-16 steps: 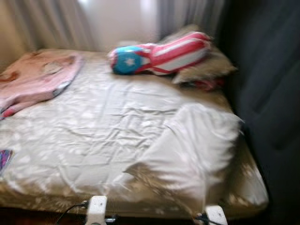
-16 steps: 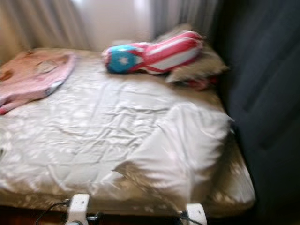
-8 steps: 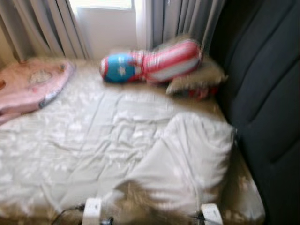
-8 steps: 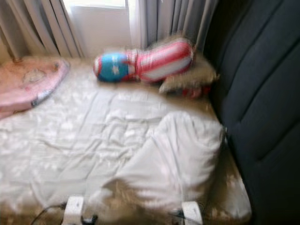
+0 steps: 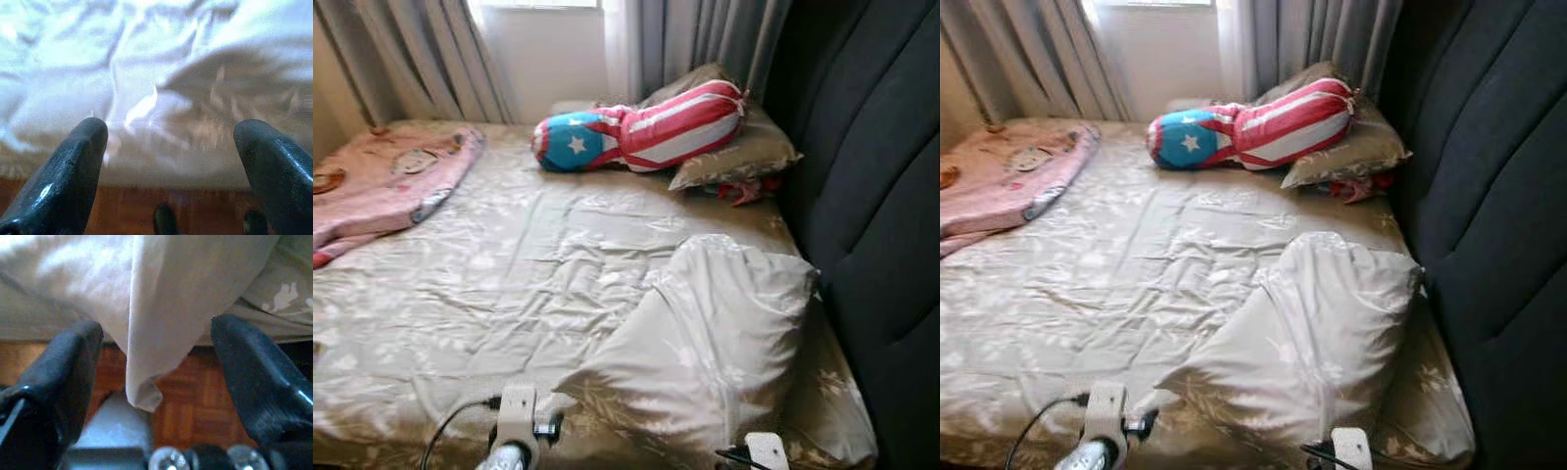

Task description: Clean up the room

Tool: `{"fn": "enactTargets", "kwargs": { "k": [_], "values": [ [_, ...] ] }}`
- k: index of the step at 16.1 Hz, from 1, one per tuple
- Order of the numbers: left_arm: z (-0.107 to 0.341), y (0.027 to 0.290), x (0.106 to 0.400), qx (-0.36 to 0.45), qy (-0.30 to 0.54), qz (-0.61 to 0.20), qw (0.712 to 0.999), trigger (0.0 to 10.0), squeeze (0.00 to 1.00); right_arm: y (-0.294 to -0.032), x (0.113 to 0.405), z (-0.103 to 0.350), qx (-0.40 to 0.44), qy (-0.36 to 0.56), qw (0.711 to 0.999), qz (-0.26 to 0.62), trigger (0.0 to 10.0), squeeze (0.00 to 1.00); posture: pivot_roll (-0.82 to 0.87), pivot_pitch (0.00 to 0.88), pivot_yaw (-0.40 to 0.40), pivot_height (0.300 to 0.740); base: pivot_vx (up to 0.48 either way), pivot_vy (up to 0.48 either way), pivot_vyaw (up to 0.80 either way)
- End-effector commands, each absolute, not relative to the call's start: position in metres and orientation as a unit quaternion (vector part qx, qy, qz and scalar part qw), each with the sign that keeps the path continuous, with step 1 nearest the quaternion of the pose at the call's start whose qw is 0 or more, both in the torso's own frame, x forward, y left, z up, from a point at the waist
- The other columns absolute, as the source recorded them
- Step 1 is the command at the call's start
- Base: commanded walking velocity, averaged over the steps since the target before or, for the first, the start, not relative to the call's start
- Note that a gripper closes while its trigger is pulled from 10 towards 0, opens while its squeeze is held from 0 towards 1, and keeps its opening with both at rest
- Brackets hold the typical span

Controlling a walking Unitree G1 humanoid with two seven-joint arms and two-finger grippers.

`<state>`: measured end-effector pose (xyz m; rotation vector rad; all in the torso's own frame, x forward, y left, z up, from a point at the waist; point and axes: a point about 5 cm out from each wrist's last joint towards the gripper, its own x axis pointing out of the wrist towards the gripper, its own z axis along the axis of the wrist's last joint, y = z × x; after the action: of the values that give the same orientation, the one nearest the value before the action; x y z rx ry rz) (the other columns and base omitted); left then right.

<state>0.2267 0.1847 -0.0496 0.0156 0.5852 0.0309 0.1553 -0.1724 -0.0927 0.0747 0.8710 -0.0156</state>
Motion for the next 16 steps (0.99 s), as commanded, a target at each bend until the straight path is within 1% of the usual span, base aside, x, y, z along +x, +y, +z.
{"fn": "enactTargets", "kwargs": {
  "k": [1, 2, 5, 9, 10, 11, 12, 16],
  "values": [
    [-0.036, 0.182, 0.241, 0.0, 0.241, 0.011, 0.97, 10.0, 0.0, -0.174, 0.159, -0.089, 0.055, 0.395, 0.917, -0.021, 10.0, 0.0, -0.05, 0.0, -0.021, 0.74, 0.0, 0.0, 0.0],
    [-0.025, 0.18, 0.251, -0.004, 0.2, 0.009, 0.98, 10.0, 0.0, -0.174, 0.159, -0.087, 0.067, 0.375, 0.924, -0.026, 10.0, 0.0, -0.05, 0.0, -0.02, 0.74, 0.0, 0.0, 0.0],
    [-0.011, 0.174, 0.261, 0.004, 0.148, -0.011, 0.989, 10.0, 0.0, -0.174, 0.161, -0.083, 0.078, 0.344, 0.935, -0.037, 10.0, 0.0, -0.06, 0.0, -0.012, 0.74, 0.0, 0.0, 0.0],
    [-0.005, 0.172, 0.256, 0.011, 0.114, -0.021, 0.993, 10.0, 0.0, -0.175, 0.161, -0.081, 0.081, 0.327, 0.941, -0.032, 10.0, 0.0, -0.05, 0.0, -0.021, 0.74, 0.0, 0.0, 0.0],
    [-0.003, 0.176, 0.253, 0.014, 0.102, -0.02, 0.994, 10.0, 0.0, -0.178, 0.204, -0.056, 0.081, 0.243, 0.966, -0.029, 10.0, 0.0, -0.05, 0.0, -0.021, 0.74, 0.0, 0.0, 0.0],
    [-0.001, 0.179, 0.249, 0.022, 0.093, -0.023, 0.995, 10.0, 0.0, -0.177, 0.244, -0.024, 0.08, 0.153, 0.985, -0.023, 10.0, 0.0, -0.05, 0.0, -0.02, 0.74, 0.0, 0.0, 0.0],
    [0.0, 0.18, 0.248, 0.024, 0.087, -0.024, 0.996, 10.0, 0.0, -0.176, 0.25, -0.017, 0.077, 0.135, 0.988, -0.019, 10.0, 0.0, -0.05, 0.0, -0.022, 0.74, 0.0, 0.0, 0.0],
    [0.006, 0.181, 0.249, 0.029, 0.075, -0.03, 0.996, 10.0, 0.0, -0.174, 0.247, -0.018, 0.08, 0.13, 0.988, -0.021, 10.0, 0.0, -0.06, 0.0, -0.022, 0.74, 0.0, 0.0, 0.0]
  ]
}}
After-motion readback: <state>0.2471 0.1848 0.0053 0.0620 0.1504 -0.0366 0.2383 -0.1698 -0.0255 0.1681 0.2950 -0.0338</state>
